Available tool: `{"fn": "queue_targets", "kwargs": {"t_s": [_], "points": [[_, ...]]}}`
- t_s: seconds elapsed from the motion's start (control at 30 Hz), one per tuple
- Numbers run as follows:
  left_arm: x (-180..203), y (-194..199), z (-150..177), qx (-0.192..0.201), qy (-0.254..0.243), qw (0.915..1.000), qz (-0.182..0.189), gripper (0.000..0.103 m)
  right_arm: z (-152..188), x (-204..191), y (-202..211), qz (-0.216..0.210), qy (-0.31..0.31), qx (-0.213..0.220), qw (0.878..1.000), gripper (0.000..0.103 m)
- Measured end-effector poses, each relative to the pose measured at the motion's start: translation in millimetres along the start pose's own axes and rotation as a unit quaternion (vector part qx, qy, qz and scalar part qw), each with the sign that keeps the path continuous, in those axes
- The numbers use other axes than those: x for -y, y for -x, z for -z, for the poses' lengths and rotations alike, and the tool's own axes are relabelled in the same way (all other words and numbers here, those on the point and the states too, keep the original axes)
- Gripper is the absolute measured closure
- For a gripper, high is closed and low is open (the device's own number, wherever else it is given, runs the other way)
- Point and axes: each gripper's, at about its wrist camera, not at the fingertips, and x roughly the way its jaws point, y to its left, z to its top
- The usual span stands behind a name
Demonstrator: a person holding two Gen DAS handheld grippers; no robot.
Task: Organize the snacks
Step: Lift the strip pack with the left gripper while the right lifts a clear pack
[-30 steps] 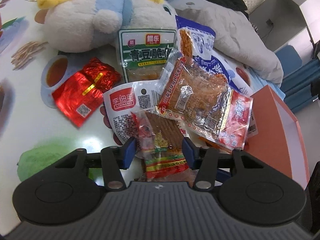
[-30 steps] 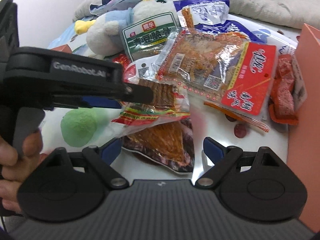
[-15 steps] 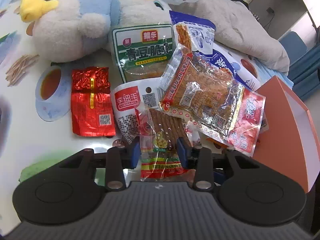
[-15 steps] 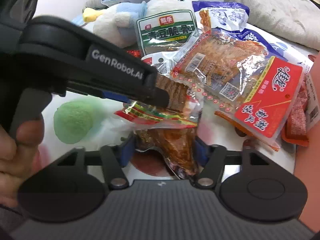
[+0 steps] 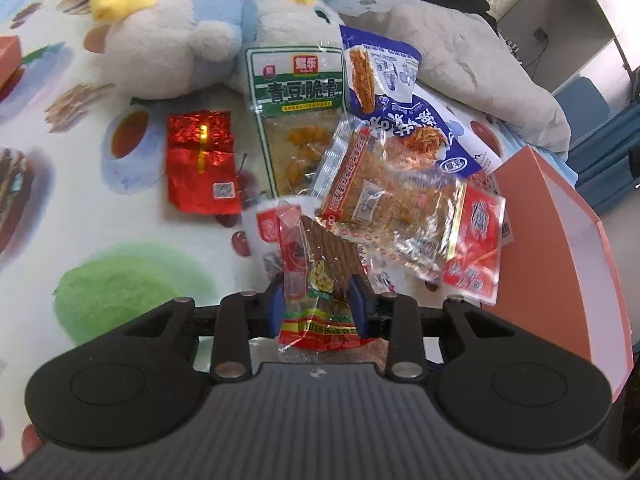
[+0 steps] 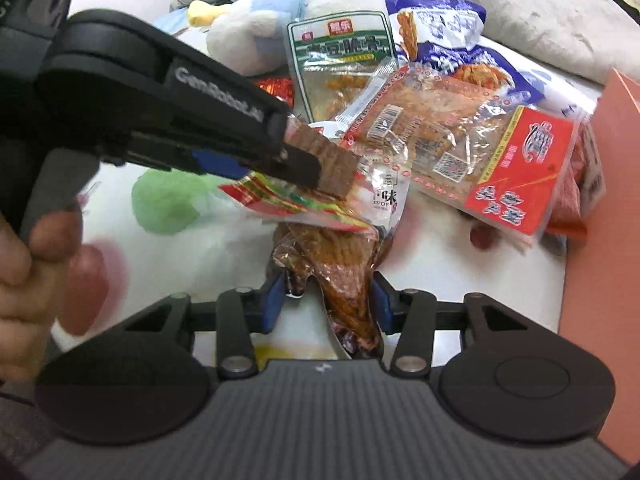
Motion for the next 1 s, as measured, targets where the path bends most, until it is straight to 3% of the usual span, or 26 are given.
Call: {"fn": "queue_targets", "kwargs": {"t_s": [0.23,0.27,0.73,1.0], "points": [[3,32,28,0.012,0.013,0.9998,0.001,0.068,18,0,21,0.001,-0.011,-0.005,1.0,0.054],[3,35,33,0.013,0.015,0.9998,0.001,0.081,21,0,24,0.0,-0.016,-0.007,1.0,0.054],[-5,80,94,0.019,0.033,0.9993,-0.006,0.087,65,-13,65,-0.003,-0.065,-0.031,0.997,0.054],[-3,102,106,0.037,0.037,0.9986,-0.005,0.095,76,-9,105,0.01,-0.077,-0.006,0.997,0.055]]}}
